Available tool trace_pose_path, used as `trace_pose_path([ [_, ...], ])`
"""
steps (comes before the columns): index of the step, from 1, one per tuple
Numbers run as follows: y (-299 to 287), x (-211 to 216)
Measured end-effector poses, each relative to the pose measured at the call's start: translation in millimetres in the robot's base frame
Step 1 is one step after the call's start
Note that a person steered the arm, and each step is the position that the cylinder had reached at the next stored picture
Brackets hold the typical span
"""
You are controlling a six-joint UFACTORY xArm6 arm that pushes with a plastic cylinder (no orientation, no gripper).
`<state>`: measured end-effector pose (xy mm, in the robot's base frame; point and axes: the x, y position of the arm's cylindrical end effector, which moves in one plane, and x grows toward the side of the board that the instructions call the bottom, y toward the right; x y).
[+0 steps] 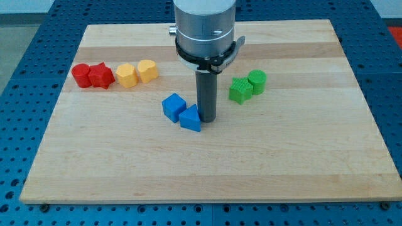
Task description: Slide the green blocks and blue blocks diagonal to each other
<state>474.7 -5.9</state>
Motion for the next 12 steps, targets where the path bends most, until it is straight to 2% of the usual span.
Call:
trace_pose_path([
  [1,0,3],
  [3,-48,5],
  [4,-9,6],
  [5,29,-21],
  [6,7,-46],
  [8,-68,-56],
  [9,-80,-54],
  [11,-61,1],
  [12,-61,-17],
])
